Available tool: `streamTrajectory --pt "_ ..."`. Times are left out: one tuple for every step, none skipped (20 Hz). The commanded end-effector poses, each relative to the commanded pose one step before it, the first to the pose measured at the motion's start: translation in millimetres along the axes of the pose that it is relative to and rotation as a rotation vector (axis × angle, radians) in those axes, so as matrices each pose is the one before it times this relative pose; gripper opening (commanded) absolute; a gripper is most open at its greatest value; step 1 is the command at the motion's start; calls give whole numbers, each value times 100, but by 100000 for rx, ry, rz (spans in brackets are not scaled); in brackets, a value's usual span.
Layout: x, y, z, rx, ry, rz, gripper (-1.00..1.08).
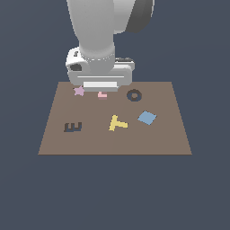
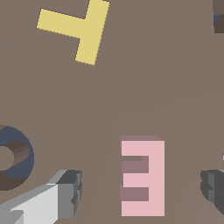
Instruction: Insert a designated object into the corresponding slot on a board.
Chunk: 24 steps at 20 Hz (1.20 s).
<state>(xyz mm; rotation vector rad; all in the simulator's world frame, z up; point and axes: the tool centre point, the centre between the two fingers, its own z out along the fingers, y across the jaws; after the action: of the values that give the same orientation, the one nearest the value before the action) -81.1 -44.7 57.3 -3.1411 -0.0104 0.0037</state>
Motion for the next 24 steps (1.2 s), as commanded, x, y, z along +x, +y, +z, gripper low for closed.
streamTrajectory --pt "-339 222 497 -32 163 -46 100" --pt "-74 55 80 -37 55 18 100" --pt "-42 29 67 0 0 0 100" --pt "-14 10 22 0 0 0 100" --pt "46 -32 -87 4 -126 57 100" --pt "1 1 31 0 0 0 100" --pt "2 4 93 0 0 0 100" --pt "2 6 155 0 0 0 100" --pt "2 9 217 0 0 0 100" --pt "-1 -1 245 7 65 -23 100" --pt "-1 13 341 0 0 0 100" --pt "-4 13 342 0 0 0 100" --pt "-5 10 280 0 0 0 100" --pt "-6 -3 184 7 65 -21 100" --pt "-4 6 156 0 0 0 100" --pt "-3 3 93 0 0 0 100" --pt "-1 1 31 0 0 0 100" --pt "0 0 0 0 0 0 -100" --pt "0 0 0 0 0 0 -100" --pt "0 0 0 0 0 0 -100" --pt "0 0 0 0 0 0 -100" --pt "0 0 0 0 0 0 -100" --pt "0 0 0 0 0 0 -100" --pt "0 0 0 0 0 0 -100"
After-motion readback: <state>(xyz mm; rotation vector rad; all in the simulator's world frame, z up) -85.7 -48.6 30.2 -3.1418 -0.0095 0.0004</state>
